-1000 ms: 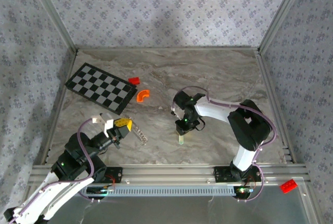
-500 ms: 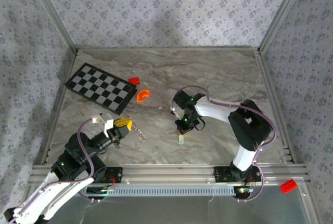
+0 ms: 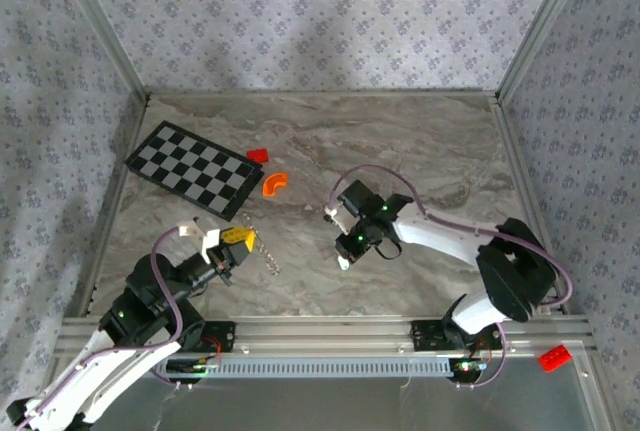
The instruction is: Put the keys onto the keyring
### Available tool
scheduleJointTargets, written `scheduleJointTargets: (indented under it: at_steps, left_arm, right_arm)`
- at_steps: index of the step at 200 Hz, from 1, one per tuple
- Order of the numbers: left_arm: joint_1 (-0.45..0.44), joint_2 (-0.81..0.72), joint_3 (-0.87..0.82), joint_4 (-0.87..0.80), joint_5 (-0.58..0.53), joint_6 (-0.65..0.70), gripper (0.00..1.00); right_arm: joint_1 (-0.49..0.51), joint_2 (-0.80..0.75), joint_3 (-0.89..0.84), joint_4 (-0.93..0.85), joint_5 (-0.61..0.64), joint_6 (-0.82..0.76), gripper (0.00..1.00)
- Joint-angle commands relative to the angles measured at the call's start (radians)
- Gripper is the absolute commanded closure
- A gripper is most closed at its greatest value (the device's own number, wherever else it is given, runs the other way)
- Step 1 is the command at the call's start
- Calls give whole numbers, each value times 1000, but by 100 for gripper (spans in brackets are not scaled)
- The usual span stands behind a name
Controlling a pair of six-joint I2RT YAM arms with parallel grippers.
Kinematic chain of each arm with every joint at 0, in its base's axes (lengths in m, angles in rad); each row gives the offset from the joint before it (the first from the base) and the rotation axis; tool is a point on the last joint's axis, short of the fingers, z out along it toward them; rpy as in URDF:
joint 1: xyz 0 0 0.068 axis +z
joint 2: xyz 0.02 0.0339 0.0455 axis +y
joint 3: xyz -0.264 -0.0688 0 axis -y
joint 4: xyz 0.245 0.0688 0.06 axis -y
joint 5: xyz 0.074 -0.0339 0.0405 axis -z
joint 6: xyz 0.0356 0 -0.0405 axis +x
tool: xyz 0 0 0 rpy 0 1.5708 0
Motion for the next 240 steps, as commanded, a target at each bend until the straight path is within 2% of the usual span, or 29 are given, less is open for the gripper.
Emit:
scheduleJointTargets:
  at_steps: [1,62,114,193,240]
  left_arm:
    - [4,3,16,75,27,15,100]
    - [4,12,27,81,49,12,100]
    - [4,31,38,110,105,10,100]
    - [4,119,63,240,313,7,100]
    - [1,171,101,266,384,18,100]
  right_arm:
    - [20,-88,-57,126,8,-27,100]
    - [72,-369,-254,450,-6,-9,100]
    - [89,-542,-357,704,-95,48,100]
    - [98,-599,-370,1062,-296,175,100]
    - [104,-605,-337,1091,-329,191,100]
